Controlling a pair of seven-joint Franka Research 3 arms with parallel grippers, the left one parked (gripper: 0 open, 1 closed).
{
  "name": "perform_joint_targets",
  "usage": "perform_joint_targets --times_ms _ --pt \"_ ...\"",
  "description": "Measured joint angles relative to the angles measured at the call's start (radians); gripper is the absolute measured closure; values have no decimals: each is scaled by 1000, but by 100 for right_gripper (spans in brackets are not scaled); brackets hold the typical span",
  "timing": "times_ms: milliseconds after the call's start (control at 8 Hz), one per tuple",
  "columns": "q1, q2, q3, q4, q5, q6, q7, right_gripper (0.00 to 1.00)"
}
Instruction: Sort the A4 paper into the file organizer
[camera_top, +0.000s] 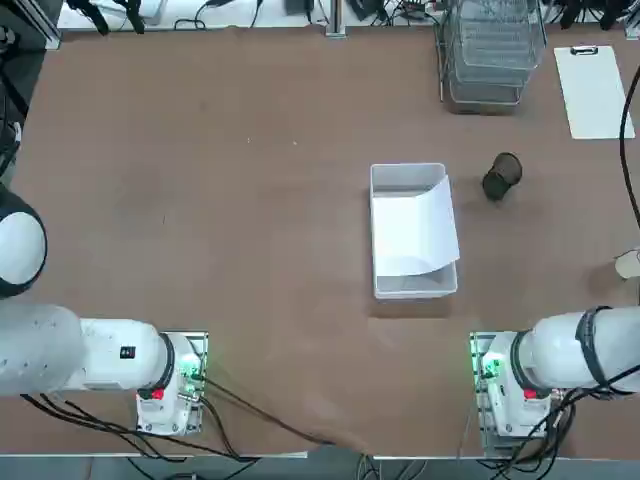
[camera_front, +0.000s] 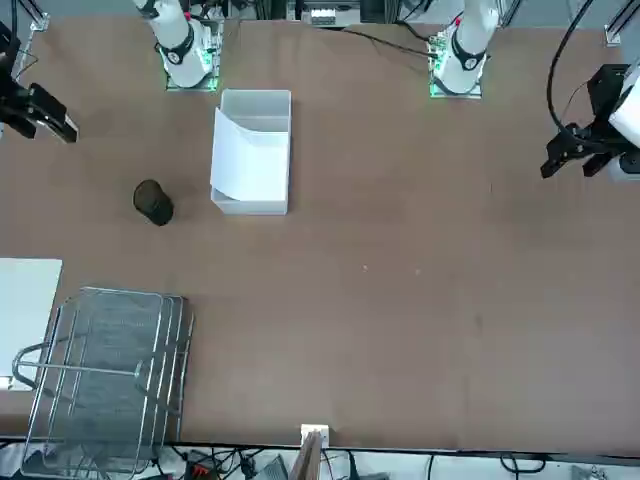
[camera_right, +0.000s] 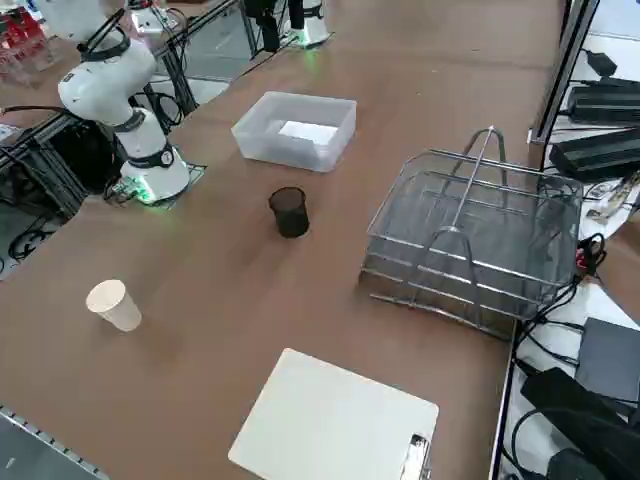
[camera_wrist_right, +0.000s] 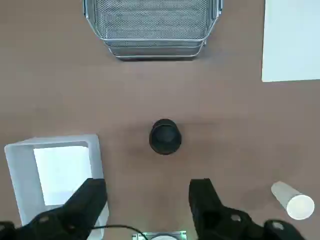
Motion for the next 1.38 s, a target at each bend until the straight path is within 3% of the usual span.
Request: perform_joint_targets --times_ms 750,1375 --pt "4 0 1 0 2 -5 4 0" --pt "113 0 9 -99 27 -10 60 0"
